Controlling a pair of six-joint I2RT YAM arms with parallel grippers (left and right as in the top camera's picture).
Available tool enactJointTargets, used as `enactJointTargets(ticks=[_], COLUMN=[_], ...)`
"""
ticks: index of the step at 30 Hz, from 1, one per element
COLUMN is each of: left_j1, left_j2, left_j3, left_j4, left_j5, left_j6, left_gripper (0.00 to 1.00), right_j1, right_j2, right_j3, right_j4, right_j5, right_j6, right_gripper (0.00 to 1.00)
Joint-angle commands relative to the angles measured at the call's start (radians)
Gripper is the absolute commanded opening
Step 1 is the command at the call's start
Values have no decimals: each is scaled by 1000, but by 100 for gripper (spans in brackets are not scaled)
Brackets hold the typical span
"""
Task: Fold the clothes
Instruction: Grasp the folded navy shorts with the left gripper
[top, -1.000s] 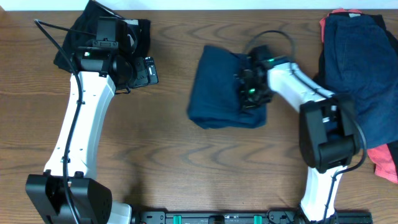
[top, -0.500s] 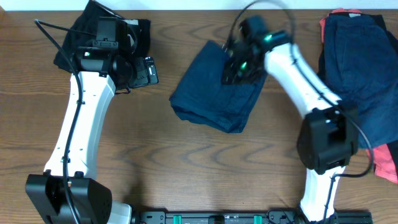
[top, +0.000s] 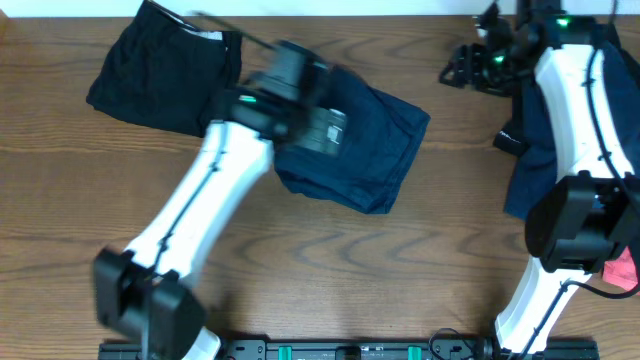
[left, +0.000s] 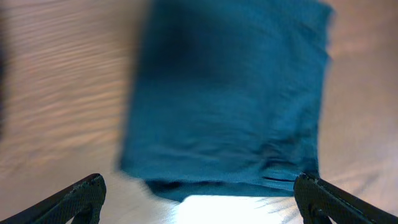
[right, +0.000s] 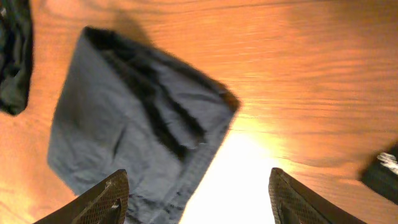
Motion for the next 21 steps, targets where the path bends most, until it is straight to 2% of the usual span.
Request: enactJointTargets(ticks=[1, 10, 21], left_j1=[-83, -216, -309], left_j2=[97, 235, 325], left_j3=[-11, -11, -11], left_j4=[23, 113, 123], left_j5=[-6, -55, -59], left_j6=[89, 138, 198], left_gripper=[98, 98, 98], right_j1=[-53, -98, -98], right_j2=[-19, -18, -18], right_j3=[8, 8, 8], right_j4=[-3, -14, -14], right_j5=[2, 2, 29], right_j6=[-14, -14, -14], right_gripper=[70, 71, 72])
